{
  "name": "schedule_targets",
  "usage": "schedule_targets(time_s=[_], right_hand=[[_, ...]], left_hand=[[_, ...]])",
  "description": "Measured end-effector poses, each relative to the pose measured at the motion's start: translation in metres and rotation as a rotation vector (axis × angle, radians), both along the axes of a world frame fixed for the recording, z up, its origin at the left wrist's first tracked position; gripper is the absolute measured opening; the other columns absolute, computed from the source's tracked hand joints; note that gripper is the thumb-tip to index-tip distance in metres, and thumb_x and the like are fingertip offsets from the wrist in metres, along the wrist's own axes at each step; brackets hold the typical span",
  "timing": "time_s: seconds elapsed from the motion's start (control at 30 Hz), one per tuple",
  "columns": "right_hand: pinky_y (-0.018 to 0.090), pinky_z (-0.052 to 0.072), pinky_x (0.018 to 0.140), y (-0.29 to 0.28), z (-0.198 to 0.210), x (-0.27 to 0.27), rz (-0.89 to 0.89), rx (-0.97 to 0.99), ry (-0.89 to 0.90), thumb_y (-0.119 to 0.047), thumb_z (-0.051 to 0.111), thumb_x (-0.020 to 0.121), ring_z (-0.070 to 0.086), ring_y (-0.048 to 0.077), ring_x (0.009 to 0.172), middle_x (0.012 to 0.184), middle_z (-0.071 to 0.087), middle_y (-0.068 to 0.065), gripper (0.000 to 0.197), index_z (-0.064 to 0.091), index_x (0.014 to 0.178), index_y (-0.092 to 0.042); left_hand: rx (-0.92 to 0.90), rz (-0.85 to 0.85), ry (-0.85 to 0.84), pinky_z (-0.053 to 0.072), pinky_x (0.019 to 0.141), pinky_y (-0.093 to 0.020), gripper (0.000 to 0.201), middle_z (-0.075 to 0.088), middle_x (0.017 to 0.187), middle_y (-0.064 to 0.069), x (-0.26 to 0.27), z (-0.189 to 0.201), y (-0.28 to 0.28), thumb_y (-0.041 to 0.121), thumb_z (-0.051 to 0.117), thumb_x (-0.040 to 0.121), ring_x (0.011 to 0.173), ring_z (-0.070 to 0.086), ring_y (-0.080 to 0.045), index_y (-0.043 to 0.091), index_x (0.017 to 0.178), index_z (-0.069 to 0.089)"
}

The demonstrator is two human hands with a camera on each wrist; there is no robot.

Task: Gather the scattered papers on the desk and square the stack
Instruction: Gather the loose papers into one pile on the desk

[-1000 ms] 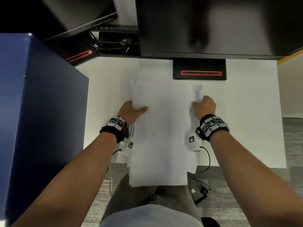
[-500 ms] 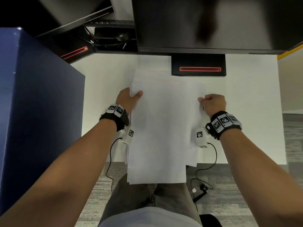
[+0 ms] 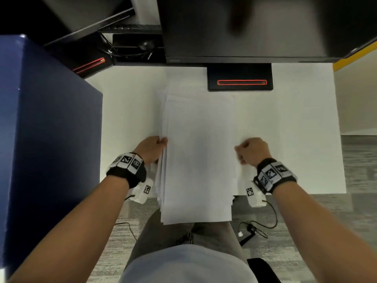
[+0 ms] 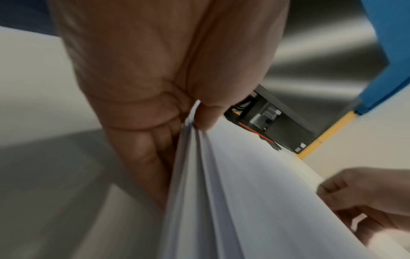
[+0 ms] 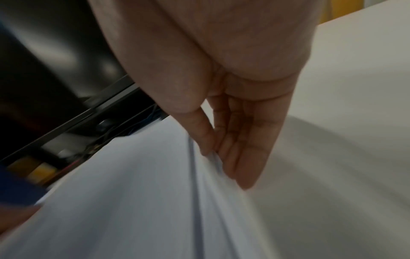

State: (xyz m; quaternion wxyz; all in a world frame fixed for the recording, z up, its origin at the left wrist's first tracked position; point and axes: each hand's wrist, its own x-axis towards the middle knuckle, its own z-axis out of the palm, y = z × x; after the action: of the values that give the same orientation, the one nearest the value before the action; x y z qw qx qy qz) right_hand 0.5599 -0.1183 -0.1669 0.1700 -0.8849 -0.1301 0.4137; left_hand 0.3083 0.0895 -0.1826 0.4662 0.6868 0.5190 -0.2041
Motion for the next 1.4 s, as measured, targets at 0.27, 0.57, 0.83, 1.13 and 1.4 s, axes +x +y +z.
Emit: schedule_targets(time_s=[0.27,0.57,0.83,1.13,1.4], right_hand=[[0.035,0.063,0.065,-0.011,0.003,-0.021,0.011,-0.037,0.015,-0.018,0.065,0.091,0.07,0.025,0.066,0.074,0.072,0.009,0.016,0.066,0.08,-0.007],[0.044,0.063,0.073,-0.048,0.002,-0.058,0.029,-0.078,0.065,-0.002,0.056,0.089,0.074,0.03,0.065,0.069,0.074,0.019,0.023,0.07,0.072,0.003],[0.04,0.064,0.065,-0.064,0.008,-0.053,-0.025,-0.079,0.124,-0.011,0.067,0.09,0.073,0.029,0.063,0.074,0.075,0.02,0.019,0.07,0.08,0.005],[0.032,0.06,0.049,-0.061,0.005,-0.061,0.055,-0.147,0.212,-0.002,0.056,0.086,0.07,0.022,0.048,0.061,0.072,0.014,0.019,0.068,0.073,0.003],[0.023,0.04,0.081,-0.033,0.005,-0.048,0.003,0.112,-0.161,-0.026,0.059,0.093,0.061,0.029,0.098,0.1,0.064,0.012,0.023,0.066,0.106,-0.009]], left_hand=[[0.02,0.344,-0.176,0.041,0.106,-0.04,0.05,0.061,0.13,-0.016,-0.008,0.001,-0.046,0.042,0.035,0.104,0.117,0.058,-0.031,0.003,0.129,0.055],[0.132,0.036,-0.072,0.038,0.054,-0.026,0.046,0.066,0.067,-0.014,-0.05,0.0,-0.07,0.036,0.052,0.099,0.059,0.059,-0.024,-0.001,0.072,0.062],[0.181,-0.026,-0.051,0.037,0.052,-0.022,0.049,0.066,0.066,-0.011,-0.063,0.012,-0.08,0.036,0.046,0.102,0.059,0.06,-0.02,0.003,0.067,0.059],[0.166,-0.049,0.002,0.044,0.069,-0.028,0.041,0.066,0.077,-0.005,-0.064,0.016,-0.089,0.038,0.044,0.1,0.077,0.064,-0.027,0.011,0.079,0.066],[0.32,0.094,-0.087,0.048,0.088,-0.027,0.035,0.076,0.099,-0.008,-0.022,0.025,-0.071,0.037,0.052,0.098,0.099,0.068,-0.03,0.011,0.097,0.075]])
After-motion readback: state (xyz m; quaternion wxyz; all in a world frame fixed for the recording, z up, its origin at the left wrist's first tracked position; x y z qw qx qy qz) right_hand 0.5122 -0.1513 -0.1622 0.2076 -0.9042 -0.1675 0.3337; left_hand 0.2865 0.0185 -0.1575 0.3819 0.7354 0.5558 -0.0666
